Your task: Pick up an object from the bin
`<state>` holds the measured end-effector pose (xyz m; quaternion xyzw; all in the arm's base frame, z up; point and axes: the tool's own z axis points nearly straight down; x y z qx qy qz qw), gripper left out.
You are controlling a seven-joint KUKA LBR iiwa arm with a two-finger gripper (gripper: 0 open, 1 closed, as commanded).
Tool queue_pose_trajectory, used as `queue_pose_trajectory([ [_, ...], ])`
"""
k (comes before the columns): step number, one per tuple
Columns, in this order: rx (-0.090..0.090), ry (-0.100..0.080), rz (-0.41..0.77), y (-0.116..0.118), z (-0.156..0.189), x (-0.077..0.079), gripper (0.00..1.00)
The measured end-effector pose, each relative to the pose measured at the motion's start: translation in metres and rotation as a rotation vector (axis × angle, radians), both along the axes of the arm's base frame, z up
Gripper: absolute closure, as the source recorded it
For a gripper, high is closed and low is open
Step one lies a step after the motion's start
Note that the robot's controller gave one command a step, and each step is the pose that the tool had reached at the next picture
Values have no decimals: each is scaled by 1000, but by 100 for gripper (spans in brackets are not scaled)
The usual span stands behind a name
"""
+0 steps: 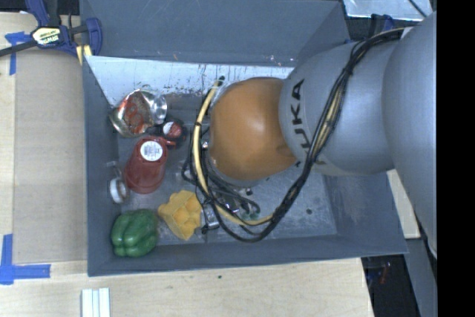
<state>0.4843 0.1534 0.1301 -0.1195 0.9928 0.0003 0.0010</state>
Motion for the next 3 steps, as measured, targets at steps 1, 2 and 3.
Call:
queue_pose_trajectory([
  [1,3,-12,85,8,-62,13,0],
  [2,5,-15,55,10,-59,19,100],
  [3,5,-16,55,10,-59,19,100],
])
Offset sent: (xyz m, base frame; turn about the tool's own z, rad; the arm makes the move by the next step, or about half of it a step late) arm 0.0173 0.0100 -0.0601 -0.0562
